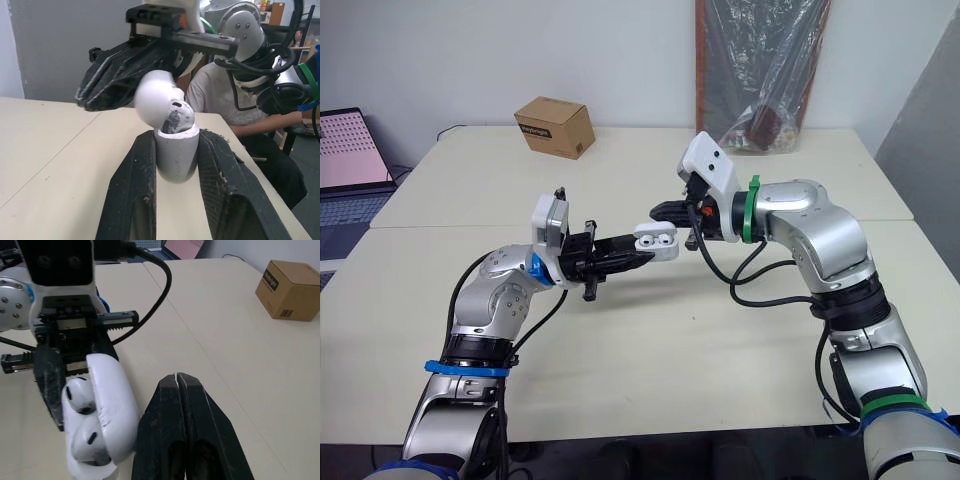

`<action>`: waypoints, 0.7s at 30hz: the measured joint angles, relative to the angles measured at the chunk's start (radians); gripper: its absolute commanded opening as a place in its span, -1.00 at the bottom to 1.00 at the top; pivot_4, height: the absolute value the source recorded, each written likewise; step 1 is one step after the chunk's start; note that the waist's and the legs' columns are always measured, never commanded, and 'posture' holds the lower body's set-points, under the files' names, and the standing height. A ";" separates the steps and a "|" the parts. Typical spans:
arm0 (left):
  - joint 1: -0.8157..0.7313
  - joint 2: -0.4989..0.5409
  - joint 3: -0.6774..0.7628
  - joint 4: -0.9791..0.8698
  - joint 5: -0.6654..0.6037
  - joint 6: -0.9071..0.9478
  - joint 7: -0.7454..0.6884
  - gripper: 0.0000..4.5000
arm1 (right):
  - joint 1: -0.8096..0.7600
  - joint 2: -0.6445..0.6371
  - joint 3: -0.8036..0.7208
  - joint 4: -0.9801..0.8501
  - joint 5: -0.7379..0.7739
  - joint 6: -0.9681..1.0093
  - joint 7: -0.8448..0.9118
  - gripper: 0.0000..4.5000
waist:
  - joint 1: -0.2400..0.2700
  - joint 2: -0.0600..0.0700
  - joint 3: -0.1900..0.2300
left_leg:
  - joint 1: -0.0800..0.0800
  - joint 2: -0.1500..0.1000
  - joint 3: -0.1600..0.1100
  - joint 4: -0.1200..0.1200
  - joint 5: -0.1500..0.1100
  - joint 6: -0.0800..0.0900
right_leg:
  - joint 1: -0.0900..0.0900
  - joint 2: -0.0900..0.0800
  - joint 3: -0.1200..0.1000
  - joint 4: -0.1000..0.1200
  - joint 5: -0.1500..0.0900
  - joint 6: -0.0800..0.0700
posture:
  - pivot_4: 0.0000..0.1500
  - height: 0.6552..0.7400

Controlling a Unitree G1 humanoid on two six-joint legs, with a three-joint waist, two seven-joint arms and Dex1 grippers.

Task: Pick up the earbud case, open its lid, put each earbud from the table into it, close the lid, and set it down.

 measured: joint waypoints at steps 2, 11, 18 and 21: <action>0.000 0.000 0.000 0.000 0.000 0.000 0.000 -0.65 | 0.007 -0.010 0.000 -0.020 0.005 0.012 0.002 -0.98 | 0.000 0.000 0.000 | 0.000 0.000 0.000 0.000 0.000 0.000 | 0.000 0.000 0.000 0.000 0.000 0.000 | 1.00 1.00; 0.000 0.000 0.001 0.000 -0.013 0.002 0.001 -0.65 | 0.049 -0.035 -0.007 -0.060 0.004 0.029 0.001 -0.98 | 0.000 0.000 0.000 | 0.000 0.000 0.000 0.000 0.000 0.000 | 0.000 0.000 0.000 0.000 0.000 0.000 | 1.00 1.00; 0.000 0.001 0.001 0.000 -0.016 0.009 0.001 -0.65 | 0.071 -0.042 -0.012 -0.077 0.003 0.028 -0.004 -0.98 | 0.000 0.000 0.000 | 0.000 0.000 0.000 0.000 0.000 0.000 | 0.000 0.000 0.000 0.000 0.000 0.000 | 1.00 1.00; 0.000 0.006 0.002 0.000 -0.031 0.048 0.024 -0.65 | 0.071 -0.031 -0.024 -0.074 0.006 0.039 -0.024 -0.98 | 0.000 0.000 0.000 | 0.000 0.000 0.000 0.000 0.000 0.000 | 0.000 0.000 0.000 0.000 0.000 0.000 | 1.00 1.00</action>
